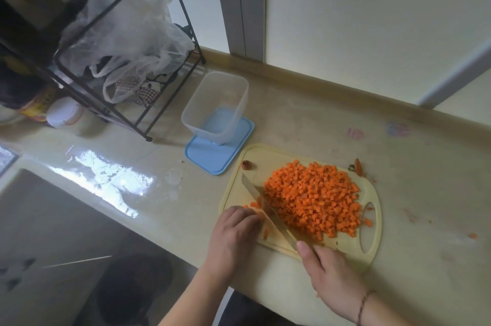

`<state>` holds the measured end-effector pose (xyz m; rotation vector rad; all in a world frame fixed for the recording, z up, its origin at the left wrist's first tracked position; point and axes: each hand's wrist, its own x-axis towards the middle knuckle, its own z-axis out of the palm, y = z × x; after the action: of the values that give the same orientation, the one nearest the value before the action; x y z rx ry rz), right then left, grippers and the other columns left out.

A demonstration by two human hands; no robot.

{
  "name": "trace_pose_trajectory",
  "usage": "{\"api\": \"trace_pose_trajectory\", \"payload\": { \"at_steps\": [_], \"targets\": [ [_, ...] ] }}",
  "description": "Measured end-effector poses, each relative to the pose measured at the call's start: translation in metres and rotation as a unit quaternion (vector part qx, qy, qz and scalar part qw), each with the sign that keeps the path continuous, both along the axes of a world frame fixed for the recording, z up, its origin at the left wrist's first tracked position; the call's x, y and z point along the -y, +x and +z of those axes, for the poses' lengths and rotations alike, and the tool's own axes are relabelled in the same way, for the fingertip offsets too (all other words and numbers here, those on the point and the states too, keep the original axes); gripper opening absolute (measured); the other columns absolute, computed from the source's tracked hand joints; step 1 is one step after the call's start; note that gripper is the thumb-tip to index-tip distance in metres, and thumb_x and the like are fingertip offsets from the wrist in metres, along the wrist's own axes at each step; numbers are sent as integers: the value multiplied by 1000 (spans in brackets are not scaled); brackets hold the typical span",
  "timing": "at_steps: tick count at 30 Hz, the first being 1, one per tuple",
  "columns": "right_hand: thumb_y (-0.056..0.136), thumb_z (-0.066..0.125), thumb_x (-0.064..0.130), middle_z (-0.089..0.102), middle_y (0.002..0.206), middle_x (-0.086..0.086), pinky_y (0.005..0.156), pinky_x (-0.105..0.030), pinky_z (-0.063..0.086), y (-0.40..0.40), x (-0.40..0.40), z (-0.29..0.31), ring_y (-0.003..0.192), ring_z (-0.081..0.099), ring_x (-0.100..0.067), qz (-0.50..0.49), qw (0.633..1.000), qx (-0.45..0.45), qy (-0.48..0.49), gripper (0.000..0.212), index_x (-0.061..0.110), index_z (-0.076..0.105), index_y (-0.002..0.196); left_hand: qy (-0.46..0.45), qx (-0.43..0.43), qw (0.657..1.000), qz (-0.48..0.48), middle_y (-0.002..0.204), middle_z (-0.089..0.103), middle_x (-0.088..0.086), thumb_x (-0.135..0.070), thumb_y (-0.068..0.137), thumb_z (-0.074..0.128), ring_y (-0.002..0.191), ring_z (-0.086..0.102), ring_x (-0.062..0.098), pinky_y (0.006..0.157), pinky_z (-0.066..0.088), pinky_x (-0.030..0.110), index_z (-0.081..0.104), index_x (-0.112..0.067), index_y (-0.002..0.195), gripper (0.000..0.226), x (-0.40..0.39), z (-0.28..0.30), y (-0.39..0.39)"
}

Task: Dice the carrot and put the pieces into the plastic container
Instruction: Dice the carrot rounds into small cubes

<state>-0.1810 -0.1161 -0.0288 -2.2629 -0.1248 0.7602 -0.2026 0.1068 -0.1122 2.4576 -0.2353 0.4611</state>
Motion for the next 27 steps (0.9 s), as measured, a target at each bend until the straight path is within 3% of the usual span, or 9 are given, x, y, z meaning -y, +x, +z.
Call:
{"api": "trace_pose_trajectory", "payload": {
  "at_steps": [4,10,17,20,27],
  "targets": [
    [77,22,70,52,51,-2,56,-23,39,-8,3,5,57,55,-10,7,1000,1,9,61,17,45,56,-18,3,1000,18,102,70,0,-20,95,72,93,64,20,78,55,35,77,-12,101,11,0,-2,-5],
    [77,19,70,47,55,-2,58,-24,38,-16,4,6,57,50,-9,30,1000,6,0,59,19,41,57,-29,14,999,25,99,70,1,-25,101,60,89,63,20,77,52,33,77,-10,100,23,5,1,-7],
    [83,15,66,48,56,1,54,-25,34,-7,-13,0,55,48,-10,59,998,19,-21,60,20,46,62,-23,5,999,36,98,73,-1,-30,102,57,90,64,18,78,52,31,79,-11,95,30,5,-3,-4],
    [82,16,71,42,50,2,50,-24,29,2,-14,-2,48,41,-8,53,999,6,-3,64,18,42,58,-25,7,999,44,96,72,0,-23,95,63,87,63,18,77,51,29,78,-10,94,20,6,0,-3],
    [81,23,77,42,47,2,58,-40,47,-7,7,-4,47,43,-10,7,999,-30,21,67,17,40,57,9,5,1000,23,95,68,-3,-30,89,75,91,61,19,82,49,31,77,-16,94,15,13,-1,-21]
  ]
}}
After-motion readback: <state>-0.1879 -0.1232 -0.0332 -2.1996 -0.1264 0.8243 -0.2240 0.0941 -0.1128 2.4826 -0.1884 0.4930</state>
